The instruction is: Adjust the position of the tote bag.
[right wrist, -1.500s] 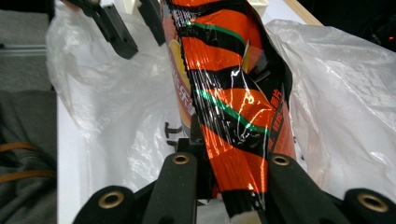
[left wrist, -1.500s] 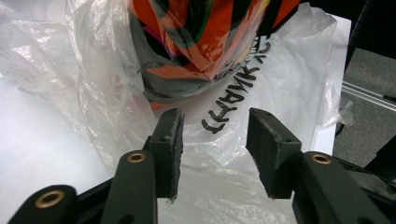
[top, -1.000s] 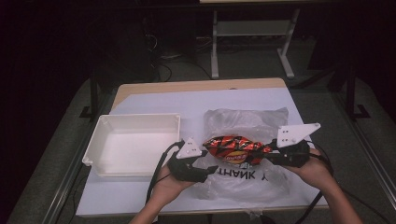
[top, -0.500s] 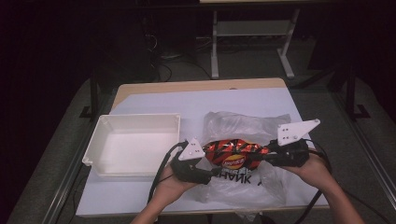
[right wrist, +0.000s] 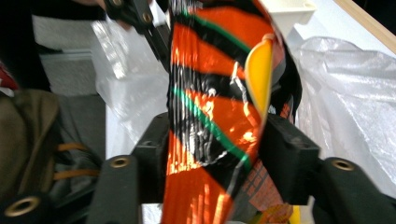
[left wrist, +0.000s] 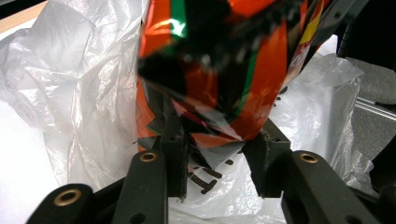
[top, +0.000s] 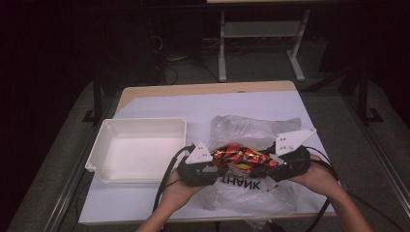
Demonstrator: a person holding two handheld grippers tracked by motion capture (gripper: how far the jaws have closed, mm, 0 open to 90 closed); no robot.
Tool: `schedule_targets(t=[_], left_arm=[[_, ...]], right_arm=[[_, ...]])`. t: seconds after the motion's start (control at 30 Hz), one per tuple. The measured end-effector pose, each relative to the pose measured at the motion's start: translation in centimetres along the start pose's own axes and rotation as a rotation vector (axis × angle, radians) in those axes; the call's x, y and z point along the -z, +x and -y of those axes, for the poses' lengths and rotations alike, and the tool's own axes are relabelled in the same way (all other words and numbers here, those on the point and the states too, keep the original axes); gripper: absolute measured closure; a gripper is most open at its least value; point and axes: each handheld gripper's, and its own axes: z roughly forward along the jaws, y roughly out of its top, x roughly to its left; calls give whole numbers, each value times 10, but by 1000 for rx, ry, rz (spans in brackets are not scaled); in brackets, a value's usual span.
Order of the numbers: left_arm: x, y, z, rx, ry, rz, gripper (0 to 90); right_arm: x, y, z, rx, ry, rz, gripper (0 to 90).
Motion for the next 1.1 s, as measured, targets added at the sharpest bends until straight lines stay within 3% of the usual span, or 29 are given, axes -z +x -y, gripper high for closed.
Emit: schedule_targets(t=[0.13, 0.5, 0.8, 1.1], left_arm=[[0, 0, 0, 7, 8, 4, 643], [-1, 0, -2, 10, 15, 15, 655], [-1, -1, -1, 6, 4, 23, 616], [8, -1, 6, 16, -19, -8, 510]], right_arm=[[-6, 3, 2, 22, 36, 27, 408], [-14, 13, -1, 121, 88, 115, 440], [-11, 6, 1, 86, 82, 143, 611], [-7, -1, -1, 48, 66, 119, 676]])
